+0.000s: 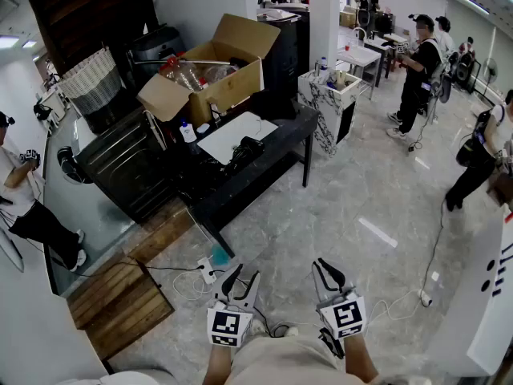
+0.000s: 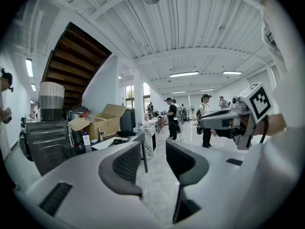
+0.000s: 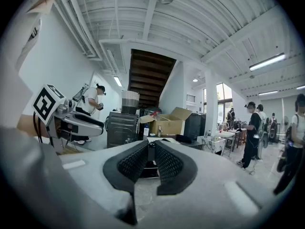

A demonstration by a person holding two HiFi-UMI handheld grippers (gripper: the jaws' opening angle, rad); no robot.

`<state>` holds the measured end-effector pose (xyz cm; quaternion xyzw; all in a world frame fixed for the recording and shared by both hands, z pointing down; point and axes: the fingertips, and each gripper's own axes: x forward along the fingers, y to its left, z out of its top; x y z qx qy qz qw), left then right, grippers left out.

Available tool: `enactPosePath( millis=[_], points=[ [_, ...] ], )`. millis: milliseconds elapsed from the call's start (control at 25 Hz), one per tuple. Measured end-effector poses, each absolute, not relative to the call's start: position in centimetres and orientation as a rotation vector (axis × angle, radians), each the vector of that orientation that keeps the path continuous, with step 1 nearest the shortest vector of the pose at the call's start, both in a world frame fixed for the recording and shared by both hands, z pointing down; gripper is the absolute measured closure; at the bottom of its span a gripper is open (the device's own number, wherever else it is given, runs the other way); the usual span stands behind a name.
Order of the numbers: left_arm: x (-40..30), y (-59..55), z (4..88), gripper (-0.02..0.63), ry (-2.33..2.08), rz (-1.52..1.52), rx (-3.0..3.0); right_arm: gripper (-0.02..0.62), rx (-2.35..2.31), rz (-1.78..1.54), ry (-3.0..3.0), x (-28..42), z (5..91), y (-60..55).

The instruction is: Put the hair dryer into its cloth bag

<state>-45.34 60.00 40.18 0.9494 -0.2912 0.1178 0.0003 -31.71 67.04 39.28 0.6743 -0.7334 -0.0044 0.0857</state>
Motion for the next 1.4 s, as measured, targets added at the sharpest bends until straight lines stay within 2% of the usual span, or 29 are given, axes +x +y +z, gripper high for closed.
enactPosePath(
  millis=[280, 680, 1400],
  points=[
    [-42.2, 62.8, 40.2, 0.442, -0.932, 0.373, 2.992, 0.568, 1.993, -0.029, -2.229, -29.5, 39.7, 69.0],
    [-39.4, 61.3, 40.3, 0.454, -0.959, 0.361, 3.007, 0.568, 2.010, -0.005, -2.242, -27.0, 40.2, 67.6],
    [-36.7, 48.8, 41.5, 0.465, -0.962, 0.335, 2.999, 0.568, 1.988, -0.030, -2.182, -24.3, 41.1, 55.8]
  ],
)
